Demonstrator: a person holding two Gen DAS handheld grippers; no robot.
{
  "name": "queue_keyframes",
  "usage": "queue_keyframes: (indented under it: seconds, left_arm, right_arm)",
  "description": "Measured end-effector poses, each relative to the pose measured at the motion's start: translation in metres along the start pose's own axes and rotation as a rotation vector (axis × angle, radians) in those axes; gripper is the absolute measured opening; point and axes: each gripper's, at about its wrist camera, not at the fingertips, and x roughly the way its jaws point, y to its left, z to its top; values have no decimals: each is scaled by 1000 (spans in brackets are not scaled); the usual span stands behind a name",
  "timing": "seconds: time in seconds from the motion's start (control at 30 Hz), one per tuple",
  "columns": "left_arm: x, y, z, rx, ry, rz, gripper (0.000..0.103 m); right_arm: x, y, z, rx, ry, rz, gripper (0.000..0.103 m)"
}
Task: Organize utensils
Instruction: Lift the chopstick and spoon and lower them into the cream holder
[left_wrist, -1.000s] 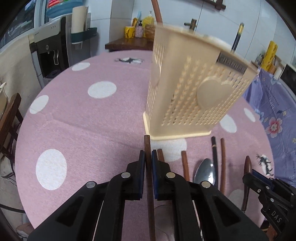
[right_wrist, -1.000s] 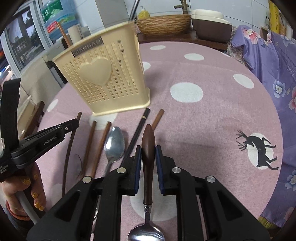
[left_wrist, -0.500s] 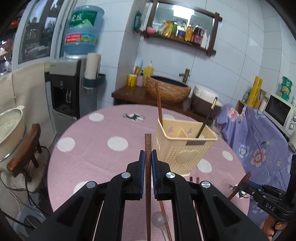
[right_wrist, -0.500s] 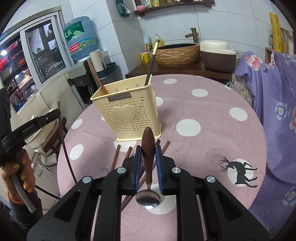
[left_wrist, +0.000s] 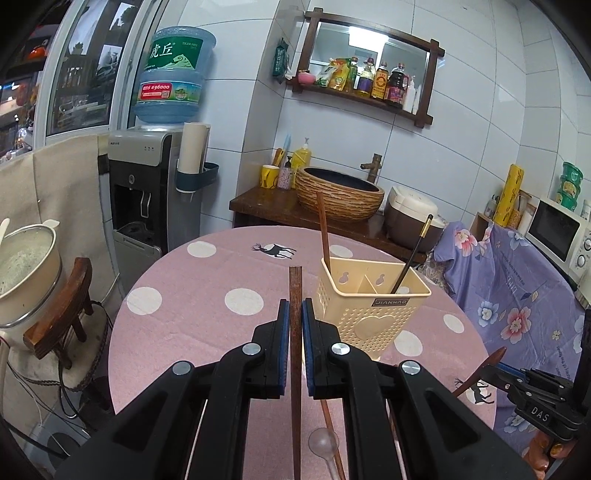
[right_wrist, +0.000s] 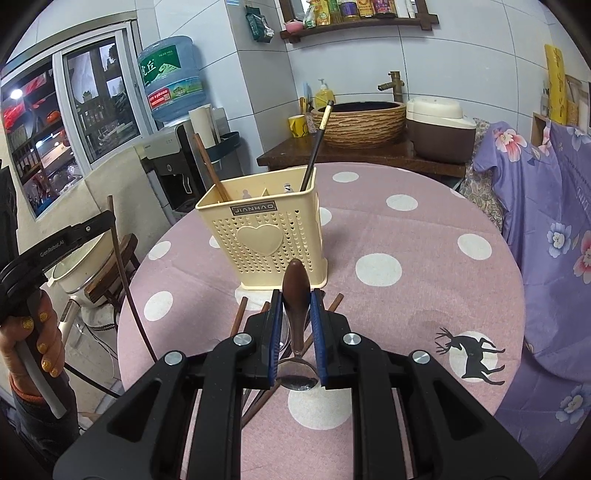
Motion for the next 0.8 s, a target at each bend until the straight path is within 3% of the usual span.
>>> queue_keyframes:
  seconds: [0.27, 0.5, 0.67, 0.8]
  left_arm:
    - [-2, -10, 33, 7, -50, -24, 8]
    - [8, -27, 100, -35, -89, -80, 8]
    - [6, -54, 153, -30, -248, -49, 8]
    - [23, -74, 165, -8, -304, -18, 8]
  right_arm:
    - [-8, 11, 29, -42, -30, 23, 16]
    - [-20, 24, 98, -70, -121, 27, 16]
    - [-20, 31, 157, -57, -206, 6, 16]
    - [-2, 35, 177, -59, -237, -31, 16]
